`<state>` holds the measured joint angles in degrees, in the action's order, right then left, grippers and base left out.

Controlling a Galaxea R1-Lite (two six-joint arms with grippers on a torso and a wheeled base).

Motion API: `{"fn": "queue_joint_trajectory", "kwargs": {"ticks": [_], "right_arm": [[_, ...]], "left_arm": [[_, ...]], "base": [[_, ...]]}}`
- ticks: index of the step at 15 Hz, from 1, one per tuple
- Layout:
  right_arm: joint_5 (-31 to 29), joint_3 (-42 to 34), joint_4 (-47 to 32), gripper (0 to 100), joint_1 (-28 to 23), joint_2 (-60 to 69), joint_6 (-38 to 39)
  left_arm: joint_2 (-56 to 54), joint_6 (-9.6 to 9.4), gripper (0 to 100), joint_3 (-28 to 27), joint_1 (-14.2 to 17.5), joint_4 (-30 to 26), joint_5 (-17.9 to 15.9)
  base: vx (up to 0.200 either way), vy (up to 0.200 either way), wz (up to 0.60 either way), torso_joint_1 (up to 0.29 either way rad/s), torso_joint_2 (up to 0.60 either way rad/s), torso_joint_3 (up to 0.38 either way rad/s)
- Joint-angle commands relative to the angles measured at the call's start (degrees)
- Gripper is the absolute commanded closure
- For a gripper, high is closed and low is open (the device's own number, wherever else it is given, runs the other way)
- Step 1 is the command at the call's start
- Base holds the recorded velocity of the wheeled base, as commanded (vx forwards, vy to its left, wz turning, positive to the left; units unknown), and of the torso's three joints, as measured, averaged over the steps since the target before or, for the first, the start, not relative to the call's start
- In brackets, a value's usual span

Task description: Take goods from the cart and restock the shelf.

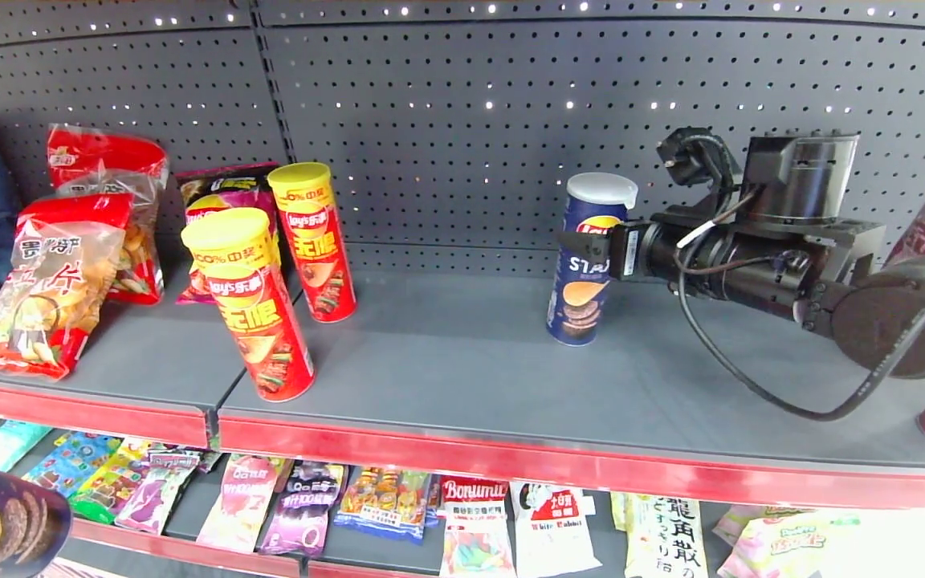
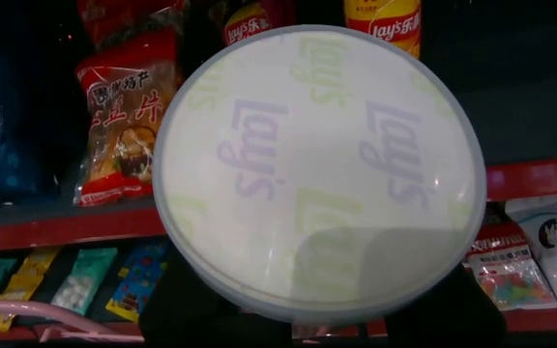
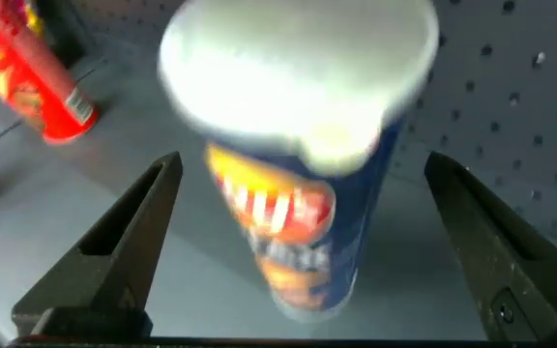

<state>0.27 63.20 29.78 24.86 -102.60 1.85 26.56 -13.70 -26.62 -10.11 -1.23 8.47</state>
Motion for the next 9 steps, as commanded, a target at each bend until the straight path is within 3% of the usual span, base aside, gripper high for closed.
{"fn": "queue_joint_trajectory", "kwargs": {"ticks": [1, 7, 8, 9], "right_arm": [[-0.3, 2.4, -0.1, 0, 0.0, -2.2, -0.1], [-1.8, 6.9, -0.2, 0, 0.2, -5.5, -0.1], [-2.0, 7.4, -0.2, 100, 0.2, -6.2, -0.1], [-2.0, 7.6, -0.1, 100, 0.3, -6.4, 0.0]], "left_arm": [[-0.1, -0.01, 100, 0.1, 0.0, 0.0, 0.1], [-0.1, -0.01, 100, 0.3, 0.0, 0.0, 0.0], [-0.2, -0.01, 100, 0.4, 0.0, 0.0, 0.0], [-0.2, -0.01, 100, 0.4, 0.0, 0.0, 0.0]], "base": [[0.0, 0.0, 0.0, 0.0, 0.0, 0.0], [0.0, 0.0, 0.0, 0.0, 0.0, 0.0], [0.0, 0.0, 0.0, 0.0, 0.0, 0.0], [0.0, 0.0, 0.0, 0.0, 0.0, 0.0]]}}
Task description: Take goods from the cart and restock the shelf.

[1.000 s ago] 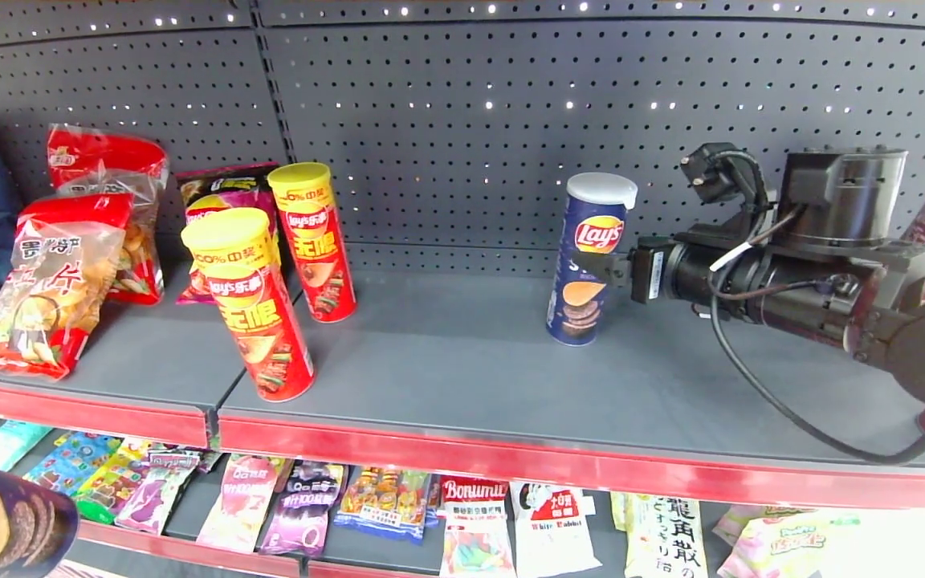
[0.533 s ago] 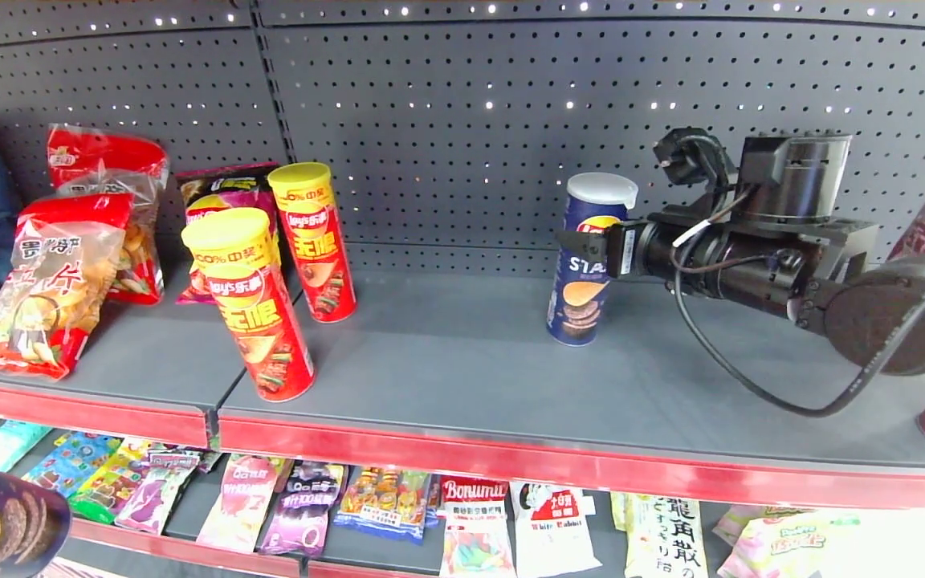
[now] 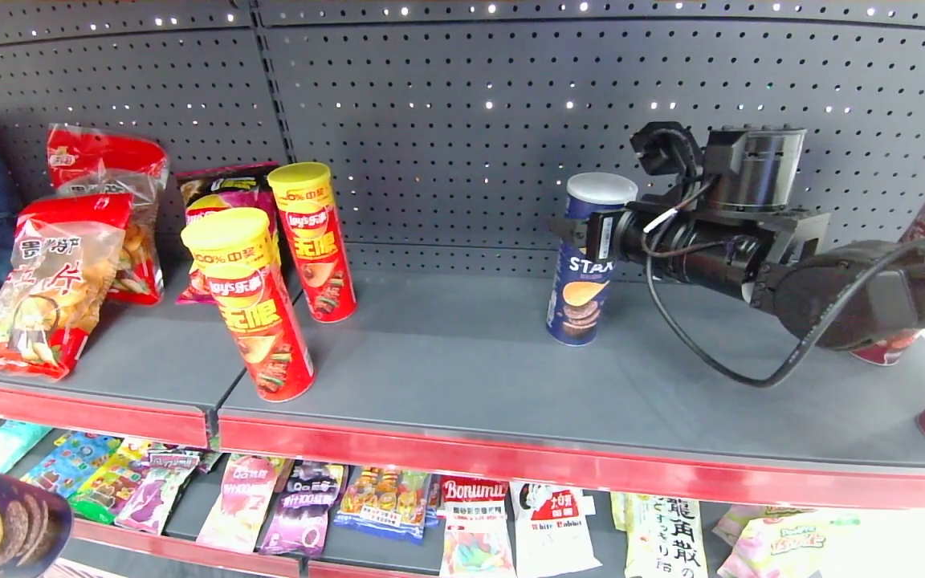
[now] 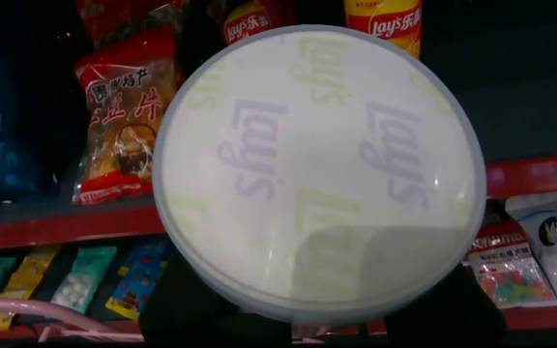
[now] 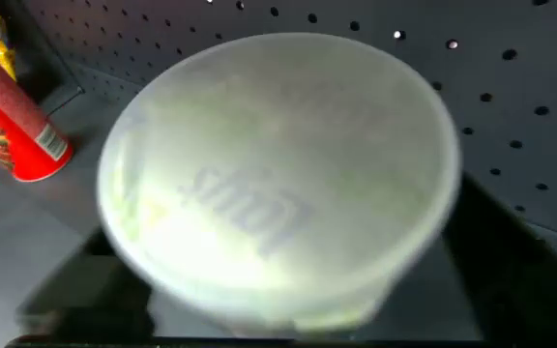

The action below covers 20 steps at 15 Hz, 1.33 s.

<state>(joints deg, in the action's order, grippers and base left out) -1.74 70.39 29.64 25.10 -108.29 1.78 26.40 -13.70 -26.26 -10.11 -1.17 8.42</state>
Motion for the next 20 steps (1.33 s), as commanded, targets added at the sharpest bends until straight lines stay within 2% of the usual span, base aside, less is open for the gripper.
{"fn": "queue_joint_trajectory", "kwargs": {"ticks": [1, 3, 8, 13, 15, 20], "right_arm": [[0.0, 0.3, 0.0, 100, 0.3, -0.7, 0.0], [-1.0, 0.2, 0.0, 100, 1.4, -0.7, 0.1], [-10.5, -1.7, -0.5, 100, 5.4, 2.6, -0.1], [-10.7, -9.3, -0.4, 100, 6.5, 12.1, 0.2], [-11.4, -12.1, -0.3, 100, 6.9, 14.8, 1.8], [-18.4, -15.4, 0.0, 100, 11.1, 15.3, 8.2]], "left_arm": [[0.0, -0.01, 100, 0.2, 0.0, -0.1, 0.0], [0.0, -0.01, 100, 0.3, 0.0, -0.1, 0.0], [-0.6, -0.01, 100, 1.0, 0.0, -0.1, -0.1], [-0.5, -0.01, 100, 1.9, 0.0, -0.1, -0.3], [-0.5, -0.01, 100, 2.4, 0.0, -0.1, -0.4], [-0.6, -0.01, 100, 2.6, 0.0, -0.1, -0.4]], "base": [[0.0, 0.0, 0.0, 0.0, 0.0, 0.0], [0.0, 0.0, 0.0, 0.0, 0.0, 0.0], [0.0, 0.0, 0.0, 0.0, 0.0, 0.0], [0.0, 0.0, 0.0, 0.0, 0.0, 0.0], [0.0, 0.0, 0.0, 0.0, 0.0, 0.0], [0.0, 0.0, 0.0, 0.0, 0.0, 0.0]]}}
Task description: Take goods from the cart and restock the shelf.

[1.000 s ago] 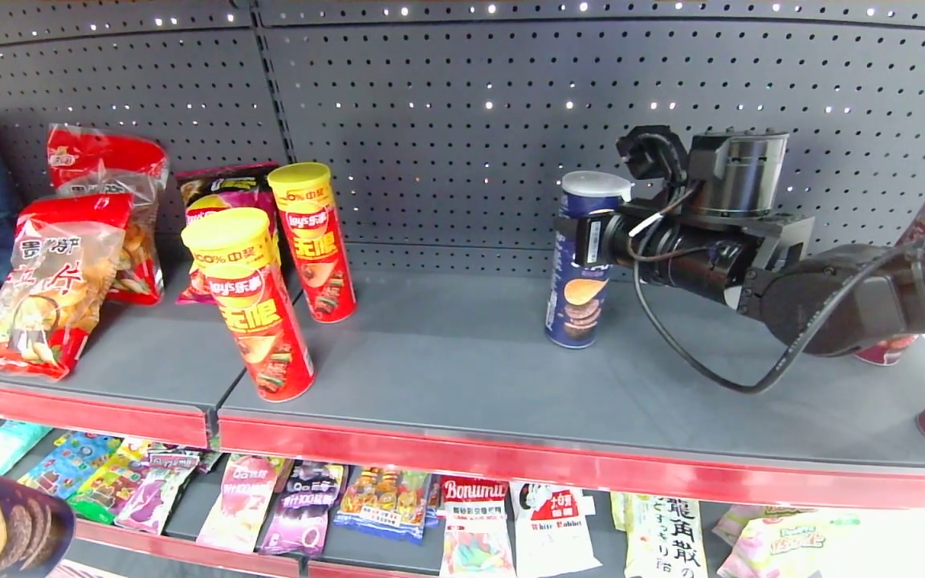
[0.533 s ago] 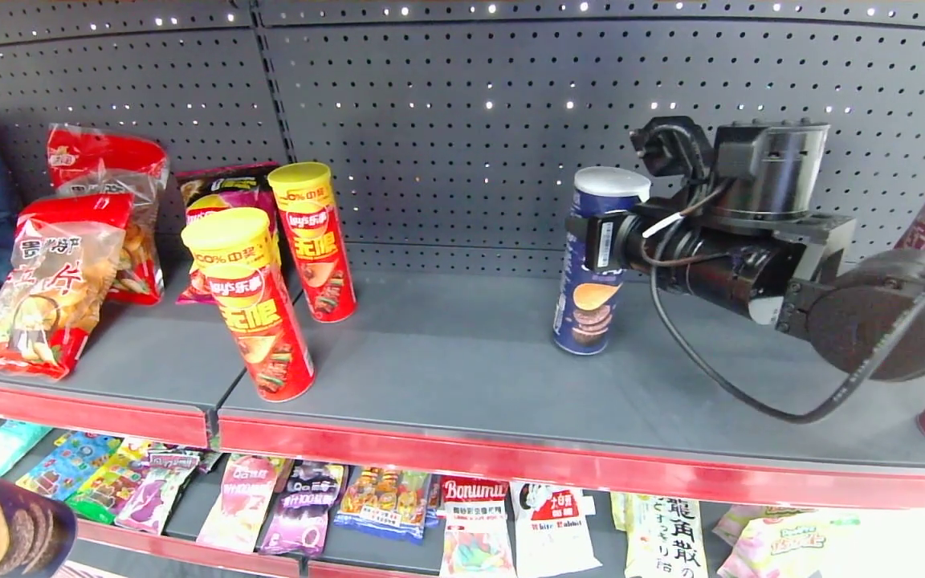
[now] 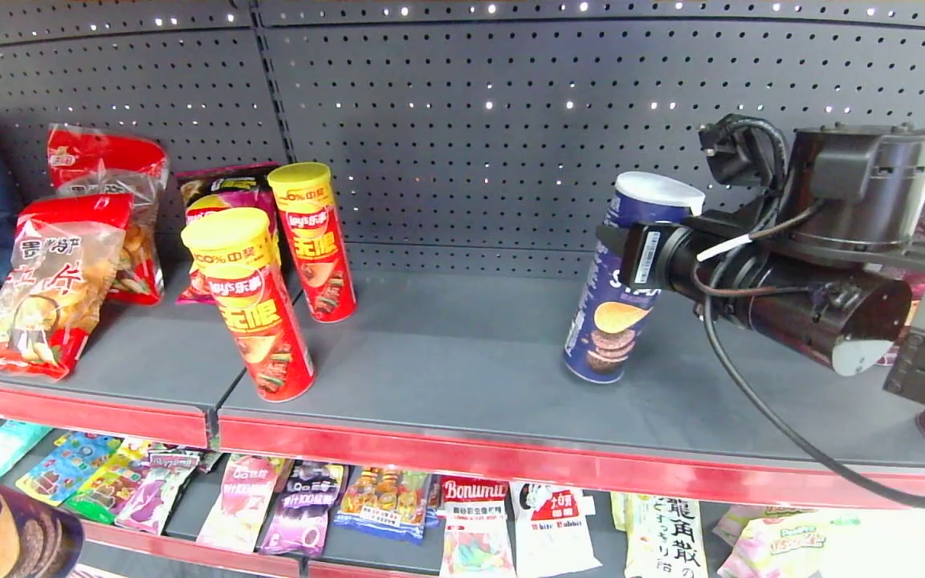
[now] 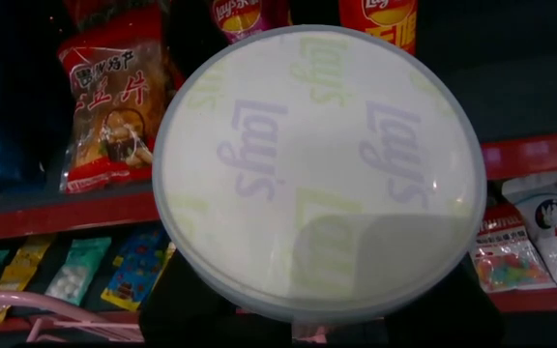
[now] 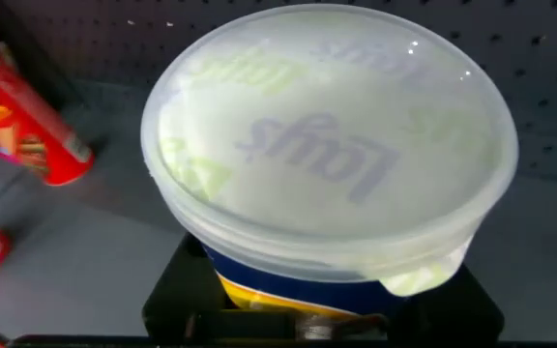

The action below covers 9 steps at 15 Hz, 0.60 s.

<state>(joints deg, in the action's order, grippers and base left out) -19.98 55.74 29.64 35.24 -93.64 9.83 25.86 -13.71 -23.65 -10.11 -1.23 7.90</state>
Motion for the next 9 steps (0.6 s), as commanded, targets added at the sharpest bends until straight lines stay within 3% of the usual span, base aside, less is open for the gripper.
{"fn": "queue_joint_trajectory", "kwargs": {"ticks": [1, 9], "right_arm": [[-0.2, -1.9, 0.2, 100, 1.4, 0.6, 0.2], [-5.2, -4.0, 0.2, 100, 6.8, -0.7, 0.0]], "left_arm": [[0.0, 0.0, 100, 0.0, 0.0, 0.0, 0.0], [0.0, 0.0, 100, 0.1, 0.0, 0.0, 0.1]], "base": [[0.0, 0.0, 0.0, 0.0, 0.0, 0.0], [0.0, 0.0, 0.0, 0.0, 0.0, 0.0]]}}
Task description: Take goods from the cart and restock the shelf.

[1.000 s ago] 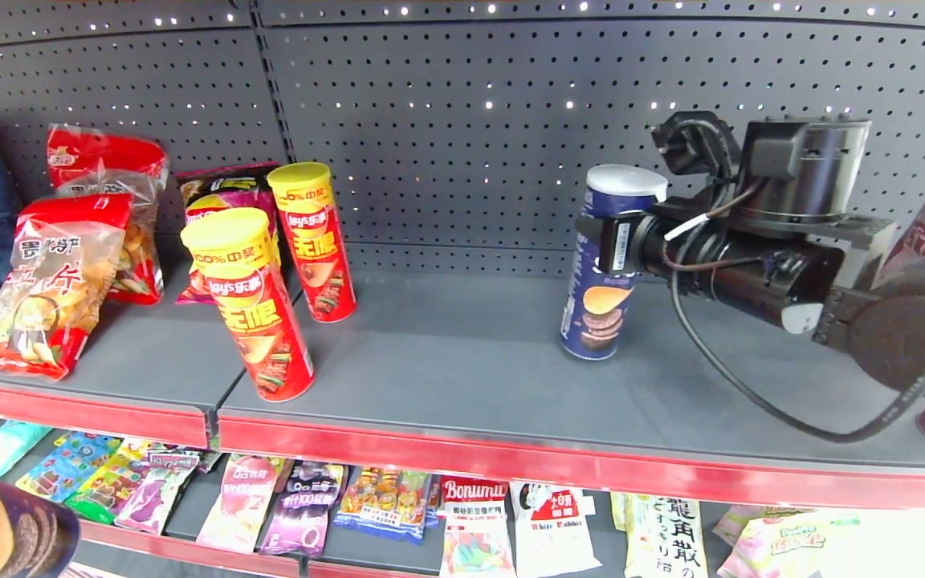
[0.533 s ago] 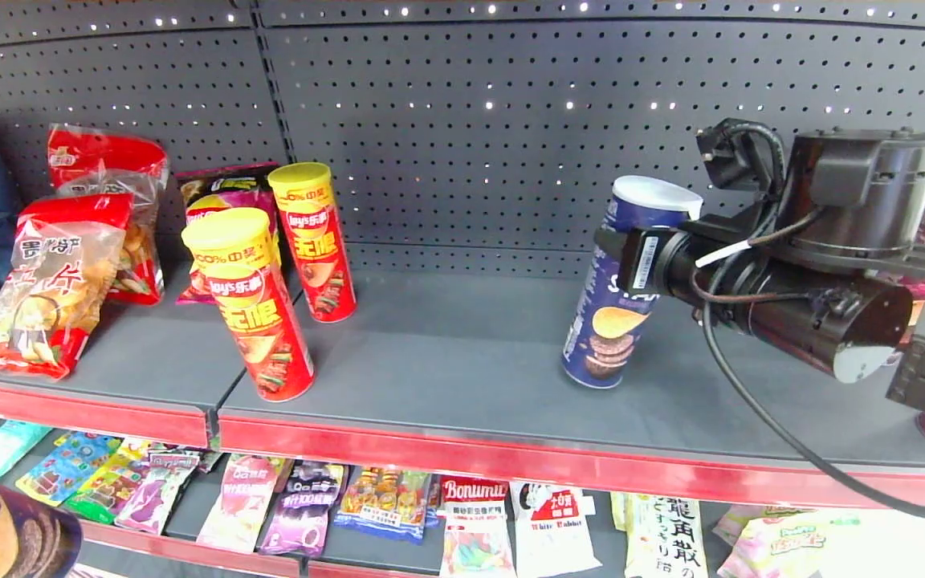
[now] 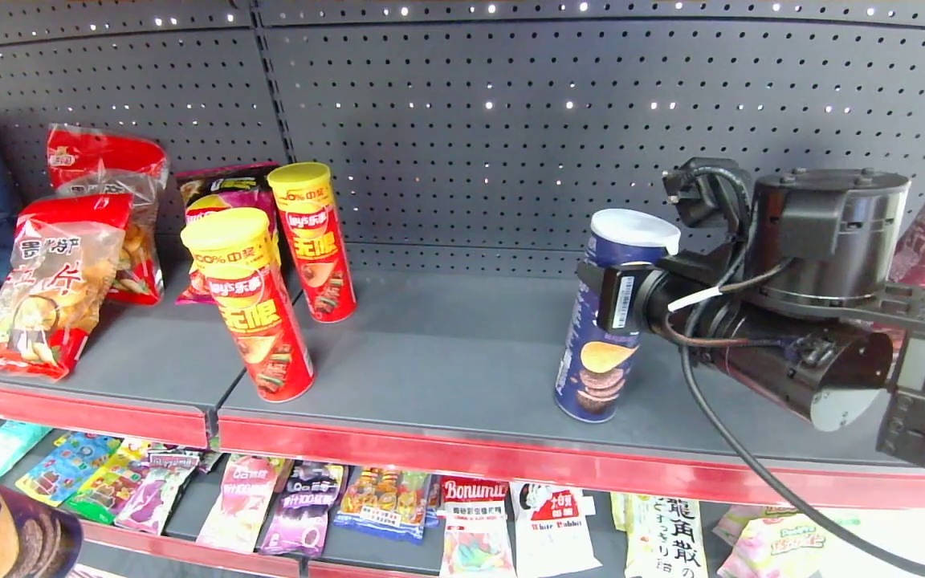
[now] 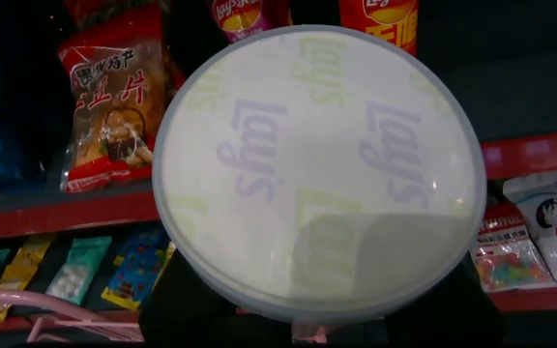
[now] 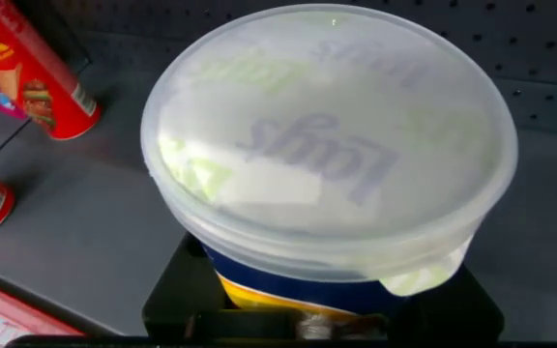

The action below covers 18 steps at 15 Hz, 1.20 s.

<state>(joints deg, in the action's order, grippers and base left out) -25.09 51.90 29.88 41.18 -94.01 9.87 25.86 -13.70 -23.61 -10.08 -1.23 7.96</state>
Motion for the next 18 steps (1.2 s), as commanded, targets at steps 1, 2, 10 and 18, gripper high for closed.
{"fn": "queue_joint_trajectory", "kwargs": {"ticks": [1, 2, 10, 18], "right_arm": [[-0.2, -0.3, -0.1, 100, 1.2, -0.2, 0.0], [-1.2, -0.6, -0.1, 100, 2.1, -0.2, 0.0], [-5.2, -0.8, -0.1, 100, 4.9, 0.1, -0.4], [-10.4, -0.5, -0.1, 100, 7.8, 0.1, -1.3]], "left_arm": [[0.0, -0.01, 100, 0.1, 0.0, 0.0, 0.0], [0.0, -0.01, 100, 0.1, 0.0, 0.0, 0.0], [0.0, -0.01, 100, 0.8, 0.0, 0.0, -0.1], [0.0, -0.01, 100, 0.9, 0.0, 0.0, -0.1]], "base": [[0.0, 0.0, 0.0, 0.0, 0.0, 0.0], [0.0, 0.0, 0.0, 0.0, 0.0, 0.0], [0.0, 0.0, 0.0, 0.0, 0.0, 0.0], [0.0, 0.0, 0.0, 0.0, 0.0, 0.0]]}}
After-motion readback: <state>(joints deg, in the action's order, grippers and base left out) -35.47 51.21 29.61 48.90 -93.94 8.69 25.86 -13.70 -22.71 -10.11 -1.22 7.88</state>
